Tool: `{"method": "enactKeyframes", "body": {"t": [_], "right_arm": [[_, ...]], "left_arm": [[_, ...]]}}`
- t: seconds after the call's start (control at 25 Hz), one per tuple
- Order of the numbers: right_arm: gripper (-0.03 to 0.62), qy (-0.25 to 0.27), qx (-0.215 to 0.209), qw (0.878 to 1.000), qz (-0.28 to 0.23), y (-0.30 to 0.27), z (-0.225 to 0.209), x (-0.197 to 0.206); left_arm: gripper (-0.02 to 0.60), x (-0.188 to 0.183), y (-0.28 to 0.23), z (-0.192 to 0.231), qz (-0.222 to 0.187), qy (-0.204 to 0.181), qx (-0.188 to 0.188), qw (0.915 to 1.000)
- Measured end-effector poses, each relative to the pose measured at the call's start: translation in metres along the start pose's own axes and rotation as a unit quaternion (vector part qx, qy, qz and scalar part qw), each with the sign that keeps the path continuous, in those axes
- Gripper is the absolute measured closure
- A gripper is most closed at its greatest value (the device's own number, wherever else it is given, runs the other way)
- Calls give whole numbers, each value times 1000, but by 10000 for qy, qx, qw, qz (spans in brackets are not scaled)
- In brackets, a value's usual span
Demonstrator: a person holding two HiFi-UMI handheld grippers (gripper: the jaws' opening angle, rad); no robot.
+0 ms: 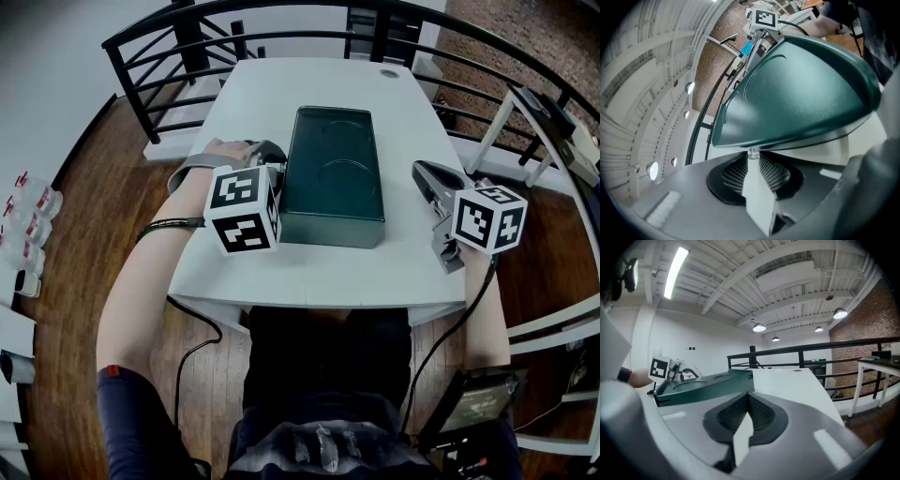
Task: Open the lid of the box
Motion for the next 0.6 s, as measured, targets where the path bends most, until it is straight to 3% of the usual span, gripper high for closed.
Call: {"method": "enactKeyframes", "body": {"t": [0.36,0.6], "right_arm": [[591,13,2,10000,-10,0,1,1],[590,7,-8,10000,27,0,2,-2]], "left_arm": [[492,5,2,0,-64,83,24,9999],[492,40,11,3,83,252,51,9996]]}}
Point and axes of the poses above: the fingertips, and each gripper's own axes: y backward along the fingers, z to its left, x out of its underside, the point moved 8 cm from there along y, backward along the fingers, and after that the axes turned 5 degrees about z, right-handed, at the moved point
